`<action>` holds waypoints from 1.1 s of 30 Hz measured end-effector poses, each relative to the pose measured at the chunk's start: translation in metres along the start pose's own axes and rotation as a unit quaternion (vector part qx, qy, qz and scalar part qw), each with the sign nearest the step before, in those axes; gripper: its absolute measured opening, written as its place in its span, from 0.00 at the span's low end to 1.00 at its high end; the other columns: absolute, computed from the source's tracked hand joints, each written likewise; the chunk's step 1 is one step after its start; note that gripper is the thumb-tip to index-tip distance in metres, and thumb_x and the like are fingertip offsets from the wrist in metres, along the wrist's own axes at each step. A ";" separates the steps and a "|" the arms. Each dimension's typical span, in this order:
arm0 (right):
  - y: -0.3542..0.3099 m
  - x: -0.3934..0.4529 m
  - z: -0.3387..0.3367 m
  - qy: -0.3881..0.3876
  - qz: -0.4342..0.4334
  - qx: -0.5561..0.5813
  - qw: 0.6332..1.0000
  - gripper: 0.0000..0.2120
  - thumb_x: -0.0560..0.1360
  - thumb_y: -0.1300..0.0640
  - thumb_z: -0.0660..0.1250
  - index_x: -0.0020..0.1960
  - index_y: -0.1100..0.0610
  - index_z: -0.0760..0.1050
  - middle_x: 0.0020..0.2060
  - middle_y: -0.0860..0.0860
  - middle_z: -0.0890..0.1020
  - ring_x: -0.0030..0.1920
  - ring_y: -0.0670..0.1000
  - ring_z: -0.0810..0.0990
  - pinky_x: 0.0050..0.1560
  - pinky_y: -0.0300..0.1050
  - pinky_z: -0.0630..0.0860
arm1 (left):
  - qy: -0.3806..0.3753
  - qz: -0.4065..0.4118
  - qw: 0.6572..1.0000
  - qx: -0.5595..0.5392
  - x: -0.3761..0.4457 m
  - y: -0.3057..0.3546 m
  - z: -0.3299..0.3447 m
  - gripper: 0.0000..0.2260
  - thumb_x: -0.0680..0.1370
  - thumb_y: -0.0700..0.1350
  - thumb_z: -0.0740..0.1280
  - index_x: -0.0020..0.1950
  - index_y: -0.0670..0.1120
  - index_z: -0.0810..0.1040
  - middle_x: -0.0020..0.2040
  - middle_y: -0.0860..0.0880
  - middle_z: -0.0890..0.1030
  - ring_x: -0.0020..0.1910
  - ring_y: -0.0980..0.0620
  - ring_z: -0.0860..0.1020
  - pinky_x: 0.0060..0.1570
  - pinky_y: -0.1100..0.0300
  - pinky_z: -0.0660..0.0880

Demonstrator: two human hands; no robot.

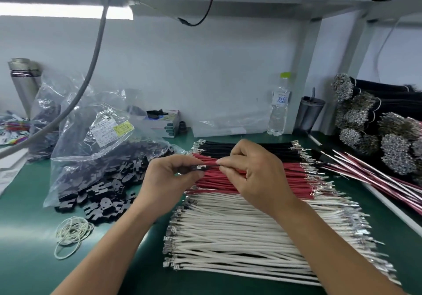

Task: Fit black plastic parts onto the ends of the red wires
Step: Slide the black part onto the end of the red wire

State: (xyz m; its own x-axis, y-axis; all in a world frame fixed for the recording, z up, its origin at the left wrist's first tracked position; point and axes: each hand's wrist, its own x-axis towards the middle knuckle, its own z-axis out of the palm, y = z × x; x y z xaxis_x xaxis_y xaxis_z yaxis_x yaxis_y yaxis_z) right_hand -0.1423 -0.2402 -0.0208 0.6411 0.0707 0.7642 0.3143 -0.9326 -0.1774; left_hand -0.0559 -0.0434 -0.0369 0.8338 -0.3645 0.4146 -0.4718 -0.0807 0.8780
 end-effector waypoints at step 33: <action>0.010 -0.001 -0.012 -0.094 0.113 0.099 0.984 0.03 0.76 0.49 0.72 0.44 0.45 0.83 0.41 0.40 0.77 0.43 0.44 0.78 0.44 0.42 0.75 | -0.055 -0.003 0.997 -0.050 0.000 -0.007 0.004 0.07 0.66 0.46 0.80 0.43 0.53 0.89 0.42 0.47 0.87 0.39 0.53 0.83 0.41 0.63 0.79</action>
State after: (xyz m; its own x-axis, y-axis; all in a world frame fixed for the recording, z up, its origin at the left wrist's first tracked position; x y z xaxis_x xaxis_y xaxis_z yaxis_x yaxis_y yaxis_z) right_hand -0.1480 -0.2540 -0.0158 0.8224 -0.0500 0.5667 0.2669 -0.8459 -0.4618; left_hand -0.0541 -0.0467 -0.0440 0.7973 -0.4639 0.3861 -0.4317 0.0088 0.9020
